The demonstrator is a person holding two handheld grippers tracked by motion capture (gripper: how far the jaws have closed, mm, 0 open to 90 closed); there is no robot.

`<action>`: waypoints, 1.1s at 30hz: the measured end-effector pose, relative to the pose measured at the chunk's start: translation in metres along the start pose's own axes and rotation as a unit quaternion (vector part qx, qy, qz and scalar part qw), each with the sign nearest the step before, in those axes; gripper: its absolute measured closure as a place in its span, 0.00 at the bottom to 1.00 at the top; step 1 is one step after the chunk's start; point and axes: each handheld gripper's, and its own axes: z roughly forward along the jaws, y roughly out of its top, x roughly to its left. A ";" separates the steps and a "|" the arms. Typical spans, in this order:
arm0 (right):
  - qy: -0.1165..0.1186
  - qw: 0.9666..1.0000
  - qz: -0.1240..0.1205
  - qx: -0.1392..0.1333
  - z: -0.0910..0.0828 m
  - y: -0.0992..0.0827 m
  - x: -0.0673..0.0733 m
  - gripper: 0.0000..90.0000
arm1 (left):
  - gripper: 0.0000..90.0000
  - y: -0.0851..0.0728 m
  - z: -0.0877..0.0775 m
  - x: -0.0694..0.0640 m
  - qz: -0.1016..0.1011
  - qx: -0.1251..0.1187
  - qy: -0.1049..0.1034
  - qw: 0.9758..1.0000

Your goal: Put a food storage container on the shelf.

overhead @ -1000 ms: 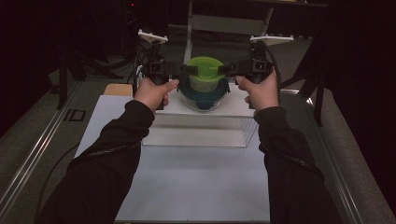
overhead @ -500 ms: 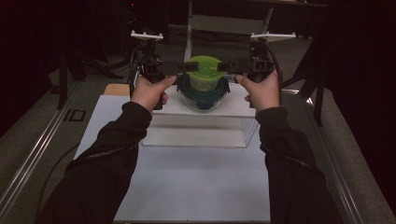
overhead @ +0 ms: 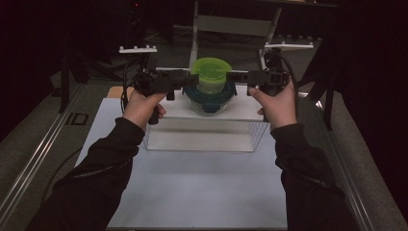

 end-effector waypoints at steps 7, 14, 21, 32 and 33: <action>0.030 0.999 -0.042 -0.013 -0.005 -0.020 0.009 0.21 | 0.02 -0.017 -0.006 -0.016 0.039 0.010 -0.005 0.999; 0.047 0.995 -0.082 -0.024 -0.007 -0.045 0.018 0.18 | 0.01 -0.042 -0.012 -0.031 0.078 0.006 -0.009 0.997; 0.047 0.992 -0.111 -0.043 -0.006 -0.070 0.020 0.17 | 0.01 -0.062 -0.021 -0.043 0.111 -0.011 -0.009 0.994; 0.054 0.991 -0.121 -0.035 -0.002 -0.121 0.009 0.17 | 0.01 -0.099 -0.023 -0.052 0.127 0.017 -0.029 0.991; 0.060 0.991 -0.118 -0.037 -0.002 -0.127 0.007 0.17 | 0.01 -0.103 -0.023 -0.053 0.130 0.018 -0.032 0.991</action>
